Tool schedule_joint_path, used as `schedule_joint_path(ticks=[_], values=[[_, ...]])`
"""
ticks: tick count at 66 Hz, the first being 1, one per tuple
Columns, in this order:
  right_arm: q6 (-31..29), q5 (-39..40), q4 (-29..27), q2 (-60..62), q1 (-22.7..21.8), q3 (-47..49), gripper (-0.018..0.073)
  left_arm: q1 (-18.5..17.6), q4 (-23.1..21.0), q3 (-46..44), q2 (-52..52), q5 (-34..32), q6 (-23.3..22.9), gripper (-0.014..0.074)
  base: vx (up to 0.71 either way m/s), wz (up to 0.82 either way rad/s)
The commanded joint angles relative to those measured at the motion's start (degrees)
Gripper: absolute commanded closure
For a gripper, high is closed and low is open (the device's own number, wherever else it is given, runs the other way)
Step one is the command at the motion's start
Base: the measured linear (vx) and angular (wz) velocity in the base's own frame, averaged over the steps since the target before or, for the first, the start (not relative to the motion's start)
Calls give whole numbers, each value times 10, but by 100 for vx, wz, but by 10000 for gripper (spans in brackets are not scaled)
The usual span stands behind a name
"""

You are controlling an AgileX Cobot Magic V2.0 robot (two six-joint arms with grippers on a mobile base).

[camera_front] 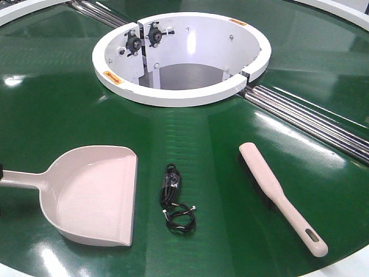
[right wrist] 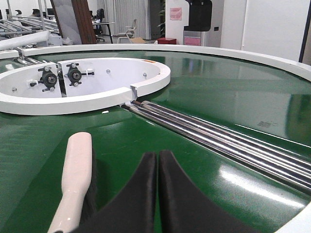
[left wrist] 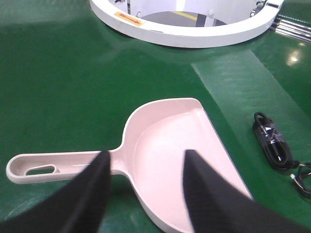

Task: Clean and inspect green conveyor with broom and dustpan
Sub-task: 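Lower the left gripper onto the pink dustpan handle and grasp it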

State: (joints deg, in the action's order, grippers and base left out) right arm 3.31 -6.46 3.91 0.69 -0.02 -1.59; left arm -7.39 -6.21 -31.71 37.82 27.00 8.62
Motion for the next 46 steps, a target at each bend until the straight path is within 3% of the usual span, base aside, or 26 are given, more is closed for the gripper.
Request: schedule_joint_path(ticks=[1, 7, 16, 25, 35, 46], values=[[-1, 38, 2, 6, -4, -2, 568, 0, -9, -21, 2, -49, 3, 90, 0, 0], [-1, 38, 2, 6, -4, -2, 568, 0, -27, -21, 1, -65, 2, 35, 0, 0], [-1, 38, 2, 6, -4, -2, 568, 0, -47, -21, 1, -73, 2, 34, 0, 0], [-1, 38, 2, 6, -4, -2, 568, 0, 26, -46, 13, -25, 23, 53, 0, 0], [-1, 38, 2, 6, -4, -2, 568, 0, 120, -132, 82, 110, 124, 59, 0, 0], [-1, 38, 2, 6, -4, -2, 568, 0, 122, -247, 194, 182, 224, 59, 0, 0]])
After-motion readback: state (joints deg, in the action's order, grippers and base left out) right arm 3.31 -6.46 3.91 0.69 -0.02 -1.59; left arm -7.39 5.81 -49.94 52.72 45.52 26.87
